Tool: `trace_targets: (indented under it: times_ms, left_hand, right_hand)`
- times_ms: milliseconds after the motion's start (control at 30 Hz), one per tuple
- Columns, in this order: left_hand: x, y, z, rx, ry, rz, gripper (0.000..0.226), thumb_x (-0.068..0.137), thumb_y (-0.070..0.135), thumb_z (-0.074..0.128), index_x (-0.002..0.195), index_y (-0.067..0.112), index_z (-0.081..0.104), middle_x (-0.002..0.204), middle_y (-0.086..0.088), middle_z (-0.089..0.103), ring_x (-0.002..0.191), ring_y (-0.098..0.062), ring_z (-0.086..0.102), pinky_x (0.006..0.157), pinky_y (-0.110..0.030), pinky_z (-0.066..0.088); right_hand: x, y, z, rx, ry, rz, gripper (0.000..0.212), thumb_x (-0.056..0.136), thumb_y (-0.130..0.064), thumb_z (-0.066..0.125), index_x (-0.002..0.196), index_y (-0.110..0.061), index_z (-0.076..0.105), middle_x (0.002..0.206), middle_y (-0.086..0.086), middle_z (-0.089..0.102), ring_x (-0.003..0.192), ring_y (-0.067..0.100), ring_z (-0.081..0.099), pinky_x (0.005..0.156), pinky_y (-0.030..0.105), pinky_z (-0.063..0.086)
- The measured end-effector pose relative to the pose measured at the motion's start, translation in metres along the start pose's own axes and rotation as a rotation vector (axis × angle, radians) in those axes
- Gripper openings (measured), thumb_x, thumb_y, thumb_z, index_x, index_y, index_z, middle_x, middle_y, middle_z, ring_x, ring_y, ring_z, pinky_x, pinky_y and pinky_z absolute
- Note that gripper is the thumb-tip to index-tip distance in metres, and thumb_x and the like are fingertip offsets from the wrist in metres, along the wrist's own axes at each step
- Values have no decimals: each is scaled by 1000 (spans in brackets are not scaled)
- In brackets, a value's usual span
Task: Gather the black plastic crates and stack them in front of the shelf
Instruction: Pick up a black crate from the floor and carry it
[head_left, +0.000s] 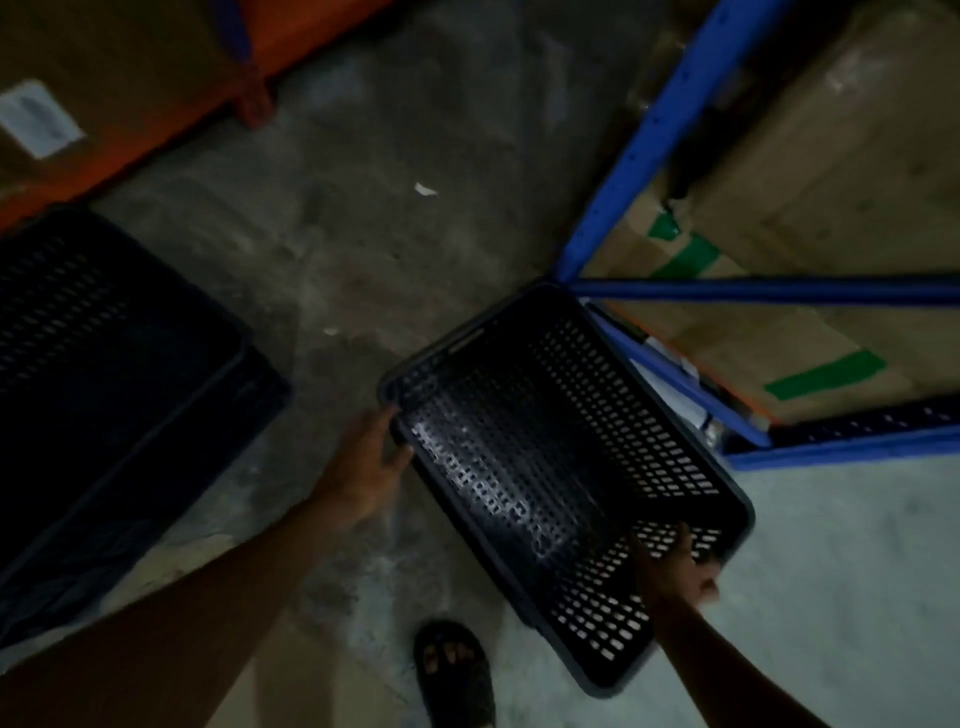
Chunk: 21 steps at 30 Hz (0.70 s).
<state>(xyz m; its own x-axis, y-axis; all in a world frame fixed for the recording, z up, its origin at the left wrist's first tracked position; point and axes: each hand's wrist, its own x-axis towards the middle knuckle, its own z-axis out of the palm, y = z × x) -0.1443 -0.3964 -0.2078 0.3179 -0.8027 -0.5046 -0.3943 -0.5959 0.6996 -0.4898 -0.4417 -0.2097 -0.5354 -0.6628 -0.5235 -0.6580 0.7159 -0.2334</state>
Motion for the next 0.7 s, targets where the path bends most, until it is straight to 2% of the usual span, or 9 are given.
trace_targets:
  times_ms: [67,167,200,267,333,433,533,633,700]
  left_hand:
    - [29,7,17,54,45,7,78,88,20,62,153,12,20,158,-15,26,144,-30,31,117,-42,28]
    - [65,22,44,247,71,-66,90,88,23,62,155,18,2,162,-14,9,147,-37,15,120,-42,18]
    - [76,26,54,323,77,-106,93,87,25,63,155,18,-1,162,-16,6,147,-40,12,120,-43,15]
    - [87,30,59,447,98,-187,98,83,24,66,154,14,-1,160,-21,5,145,-44,12,120,-46,14]
    - [92,36,59,523,109,-257,95,80,17,68,153,11,8,156,-24,10,141,-48,17,116,-50,24]
    - [88,46,47,620,109,-304,55,84,10,62,134,-3,47,137,-31,44,126,-47,44,100,-48,42]
    - [64,52,36,693,162,-360,43,84,15,62,123,-3,56,129,-27,53,118,-45,54,93,-50,45]
    - [34,57,12,716,199,-395,44,82,22,64,121,3,55,125,-24,56,114,-44,57,91,-50,45]
    - [15,65,-15,756,211,-411,47,79,37,64,117,10,60,118,-20,62,109,-41,61,88,-47,48]
  right_hand:
    - [26,24,1,97,48,70,93,82,-33,71,154,-27,13,156,22,6,131,49,29,108,54,31]
    - [60,50,8,261,11,172,107,83,-21,71,153,-23,-11,156,28,7,131,52,34,104,53,34]
    - [71,56,11,304,4,198,104,84,-19,68,153,-21,-10,154,31,16,131,50,36,104,53,35]
    - [83,62,16,380,22,262,80,85,-16,63,149,-15,14,136,30,46,115,45,52,94,48,44]
    - [94,66,14,462,42,295,47,80,-14,62,120,-18,39,108,21,57,95,39,59,81,46,50]
    - [123,89,13,521,123,271,39,64,-19,61,85,-44,41,102,17,64,90,41,65,74,51,54]
    - [129,85,-6,515,225,208,35,68,-19,59,90,-42,44,99,16,69,83,37,65,59,36,51]
    - [111,56,-34,546,237,182,33,74,-17,57,103,-31,53,98,15,65,80,33,60,69,37,52]
    - [107,49,-48,557,206,148,34,67,-25,55,95,-43,52,97,16,68,75,31,59,47,21,48]
